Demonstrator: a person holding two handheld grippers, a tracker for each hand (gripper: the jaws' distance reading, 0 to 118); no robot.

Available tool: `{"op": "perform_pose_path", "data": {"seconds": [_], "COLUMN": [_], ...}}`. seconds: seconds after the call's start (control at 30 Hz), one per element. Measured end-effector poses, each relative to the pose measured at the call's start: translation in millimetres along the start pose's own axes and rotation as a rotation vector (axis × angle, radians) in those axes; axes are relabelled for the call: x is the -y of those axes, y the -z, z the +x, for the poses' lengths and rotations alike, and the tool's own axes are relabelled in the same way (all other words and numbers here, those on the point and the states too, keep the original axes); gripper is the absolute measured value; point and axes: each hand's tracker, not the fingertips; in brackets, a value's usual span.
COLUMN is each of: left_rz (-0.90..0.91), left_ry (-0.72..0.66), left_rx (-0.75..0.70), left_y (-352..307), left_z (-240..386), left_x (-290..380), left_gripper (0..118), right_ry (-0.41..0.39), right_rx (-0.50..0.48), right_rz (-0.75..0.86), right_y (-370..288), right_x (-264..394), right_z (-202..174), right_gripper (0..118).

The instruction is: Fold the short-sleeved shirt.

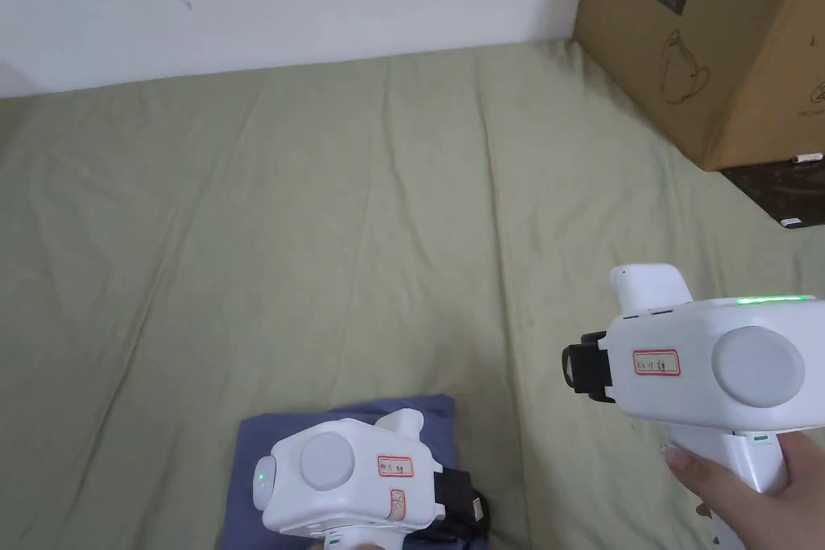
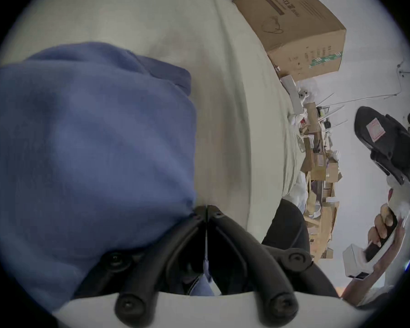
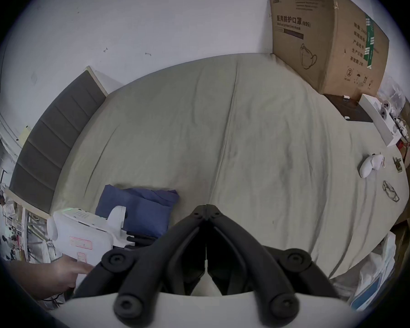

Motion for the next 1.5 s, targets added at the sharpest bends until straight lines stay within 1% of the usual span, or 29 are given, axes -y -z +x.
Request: {"op": "perform_pose_path", "data": {"seconds": [0.1, 0.2, 0.27, 0.33, 0.37, 0.47, 0.5, 0.57, 0.6, 0.67, 0.7, 0.77, 0.8, 0.87, 0.93, 0.97, 1.0, 1.03, 1.1, 1.13, 1.17, 1.2, 1.23, 1.27, 1.3, 1.33, 1.37, 1.5], "left_rz": [0.037, 0.143, 0.223, 0.300, 0.336, 0.420, 0.440, 0.470, 0.482, 0.508, 0.515, 0.504, 0.502, 0.499, 0.487, 0.478, 0.471, 0.456, 0.427, 0.415, 0.409, 0.406, 0.398, 0.384, 0.366, 0.341, 0.329, 0.256], "left_ry": [0.013, 0.022, 0.033, 0.037, 0.033, 0.006, -0.006, -0.037, -0.060, -0.115, -0.140, -0.176, -0.192, -0.229, -0.256, -0.259, -0.253, -0.244, -0.258, -0.258, -0.254, -0.253, -0.254, -0.256, -0.268, -0.273, -0.273, -0.290], "left_rx": [0.042, 0.133, 0.132, 0.092, 0.062, -0.013, -0.028, -0.043, -0.049, -0.078, -0.096, -0.093, -0.086, -0.059, 0.024, 0.074, 0.129, 0.177, 0.194, 0.219, 0.241, 0.258, 0.289, 0.322, 0.365, 0.409, 0.484, 0.550], "left_y": [-26.0, -71.9, -106.8, -140.0, -156.3, -193.2, -202.5, -216.7, -221.3, -227.3, -228.9, -228.3, -227.5, -223.6, -217.8, -214.1, -209.3, -204.4, -196.6, -193.5, -190.9, -188.9, -186.2, -182.2, -176.9, -170.7, -165.2, -140.4], "left_z": [9.8, 12.5, 7.1, -3.4, -10.3, -31.5, -38.7, -55.9, -64.3, -83.0, -91.2, -108.5, -115.6, -130.9, -147.0, -155.8, -162.1, -171.0, -185.5, -191.5, -196.9, -201.2, -205.7, -211.4, -216.4, -220.6, -224.2, -225.4], "left_x": [0.8, 1.0, 3.9, 8.6, 12.7, 26.6, 32.0, 43.0, 46.8, 55.8, 59.3, 63.3, 65.5, 68.6, 69.5, 68.8, 68.1, 66.9, 63.2, 61.2, 59.0, 56.5, 53.3, 49.3, 45.0, 40.2, 35.8, 11.4], "left_gripper": [4, 4, 4, 4, 4, 4, 4, 4, 4, 4, 4, 4, 4, 4, 4, 4, 4, 4, 6, 9, 22, 39, 62, 96, 111, 117, 118, 118], "right_ry": [0.004, -0.005, -0.004, 0.004, 0.012, 0.044, 0.058, 0.108, 0.136, 0.179, 0.169, 0.097, 0.080, 0.119, 0.271, 0.319, 0.330, 0.308, 0.276, 0.264, 0.262, 0.262, 0.262, 0.262, 0.263, 0.269, 0.280, 0.290], "right_rx": [-0.008, -0.002, 0.001, -0.003, -0.022, -0.137, -0.195, -0.359, -0.419, -0.506, -0.532, -0.523, -0.513, -0.479, -0.564, -0.576, -0.570, -0.565, -0.567, -0.566, -0.567, -0.569, -0.571, -0.572, -0.574, -0.574, -0.571, -0.567], "right_rz": [-0.002, 0.005, 0.011, 0.011, 0.006, -0.043, -0.068, -0.156, -0.211, -0.332, -0.367, -0.417, -0.429, -0.448, -0.444, -0.443, -0.440, -0.440, -0.436, -0.435, -0.435, -0.436, -0.437, -0.437, -0.437, -0.436, -0.438, -0.446], "right_y": [-0.8, -5.0, -5.7, -2.1, 2.4, 22.7, 31.7, 56.4, 69.1, 97.1, 107.5, 126.2, 134.5, 148.1, 152.4, 153.7, 153.9, 153.1, 152.6, 151.0, 149.5, 149.1, 148.9, 149.0, 149.3, 149.4, 149.4, 149.3], "right_x": [-0.9, -3.7, -5.5, -6.0, -5.4, 2.6, 6.0, 15.3, 20.3, 33.8, 39.8, 50.3, 54.2, 61.3, 63.2, 63.9, 64.6, 64.9, 65.3, 65.7, 66.1, 66.4, 66.9, 67.4, 67.6, 67.8, 68.0, 67.8], "right_z": [0.5, 1.0, 2.5, 3.0, 2.4, -8.8, -14.7, -29.3, -36.7, -54.8, -62.1, -75.1, -76.5, -69.5, -53.3, -46.1, -40.6, -33.2, -24.9, -22.3, -20.6, -18.9, -17.8, -17.8, -18.3, -18.5, -18.6, -19.4], "right_gripper": [0, 0, 0, 0, 0, 0, 0, 0, 0, 0, 0, 0, 0, 0, 0, 0, 0, 0, 0, 0, 0, 0, 0, 0, 0, 0, 0, 0]}}
